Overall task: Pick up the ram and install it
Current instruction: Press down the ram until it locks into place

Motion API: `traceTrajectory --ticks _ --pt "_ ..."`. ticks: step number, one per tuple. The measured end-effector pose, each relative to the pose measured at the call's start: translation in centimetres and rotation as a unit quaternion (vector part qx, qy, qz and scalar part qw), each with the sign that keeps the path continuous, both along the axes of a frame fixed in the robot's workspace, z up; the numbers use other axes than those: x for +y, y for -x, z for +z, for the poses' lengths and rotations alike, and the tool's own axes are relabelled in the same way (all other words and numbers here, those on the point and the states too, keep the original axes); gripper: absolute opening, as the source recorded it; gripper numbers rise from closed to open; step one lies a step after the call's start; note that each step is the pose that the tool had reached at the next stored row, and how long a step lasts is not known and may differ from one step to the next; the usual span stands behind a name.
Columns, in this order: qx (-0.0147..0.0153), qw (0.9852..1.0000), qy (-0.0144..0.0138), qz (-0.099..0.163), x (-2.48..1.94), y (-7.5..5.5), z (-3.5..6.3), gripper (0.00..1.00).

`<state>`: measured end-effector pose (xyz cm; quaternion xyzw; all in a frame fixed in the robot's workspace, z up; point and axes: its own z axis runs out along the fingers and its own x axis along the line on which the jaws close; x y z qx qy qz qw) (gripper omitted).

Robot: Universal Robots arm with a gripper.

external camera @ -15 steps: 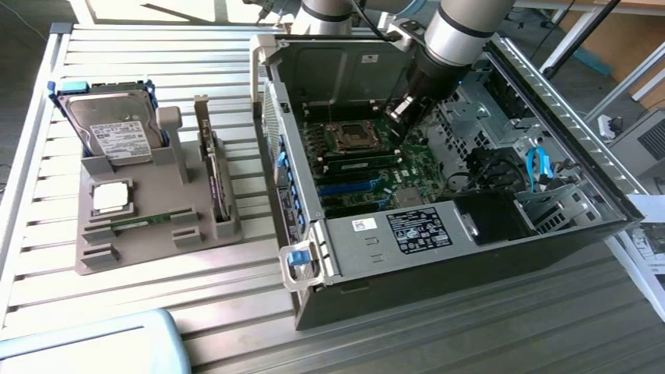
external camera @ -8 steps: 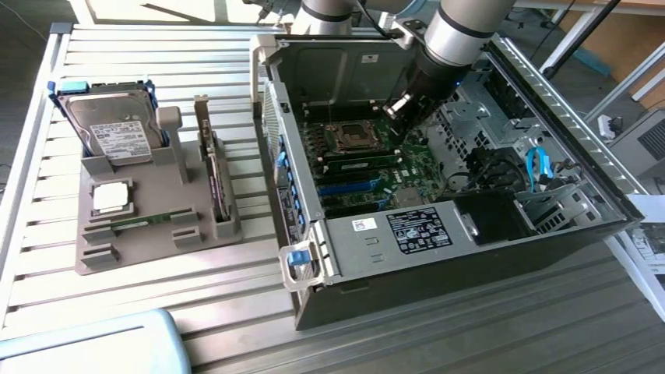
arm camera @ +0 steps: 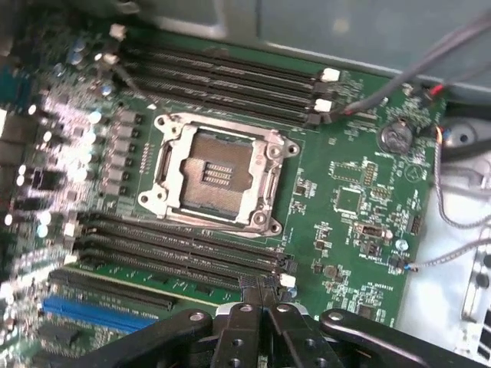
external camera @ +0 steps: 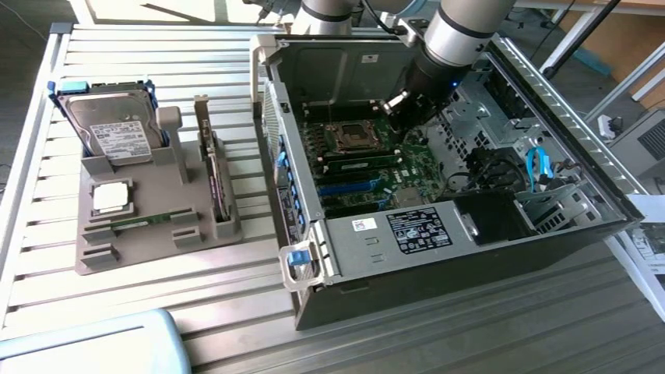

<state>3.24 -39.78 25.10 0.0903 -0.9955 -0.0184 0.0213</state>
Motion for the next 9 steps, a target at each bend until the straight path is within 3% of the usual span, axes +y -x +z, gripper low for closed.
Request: traceTrajectory --ticks 4,9 --pt "0.0 0.9993 0.0 -0.038 0.0 0.0 0.0 0.11" --pt "0.0 0.9993 0.0 -0.038 0.0 0.0 0.0 0.11"
